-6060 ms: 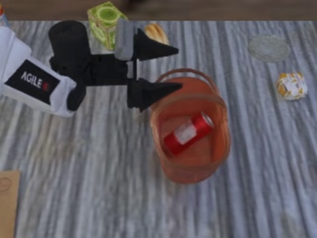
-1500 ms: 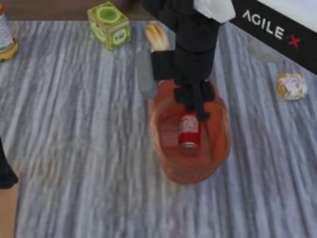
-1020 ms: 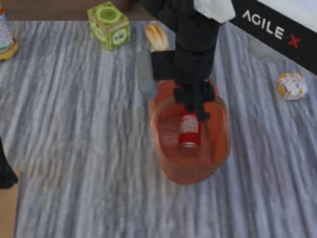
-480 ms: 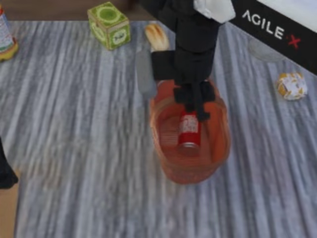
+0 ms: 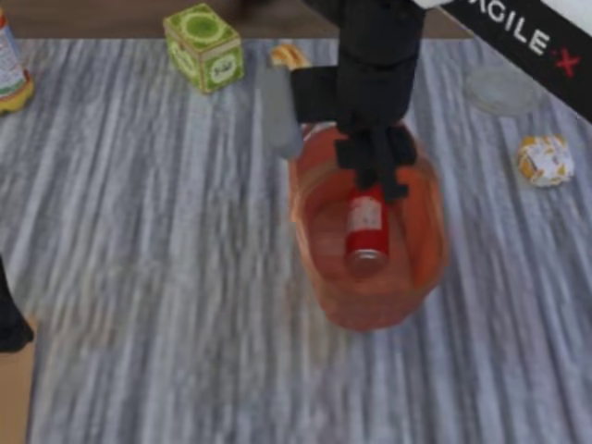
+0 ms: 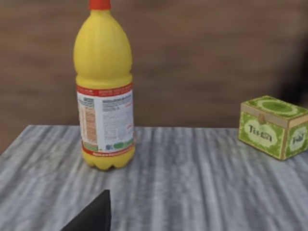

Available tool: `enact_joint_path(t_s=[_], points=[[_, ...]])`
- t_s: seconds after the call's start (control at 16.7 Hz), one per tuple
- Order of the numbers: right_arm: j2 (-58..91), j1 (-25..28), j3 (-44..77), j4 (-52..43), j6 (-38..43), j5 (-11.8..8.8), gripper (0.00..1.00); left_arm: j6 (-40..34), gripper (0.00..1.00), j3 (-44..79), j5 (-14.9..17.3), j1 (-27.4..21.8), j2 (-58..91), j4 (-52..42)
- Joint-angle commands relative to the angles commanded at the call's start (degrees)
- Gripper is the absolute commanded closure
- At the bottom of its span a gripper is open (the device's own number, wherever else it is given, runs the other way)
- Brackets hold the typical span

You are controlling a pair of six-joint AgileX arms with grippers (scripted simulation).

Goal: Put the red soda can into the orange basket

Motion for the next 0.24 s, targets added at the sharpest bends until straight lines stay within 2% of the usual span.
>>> enact_joint_path(t_s=[0.24], points=[[0.2, -0.6, 4.5, -4.4, -0.7, 0.0, 1.0, 0.0, 0.0, 0.0, 0.0, 0.0, 0.0, 0.0]])
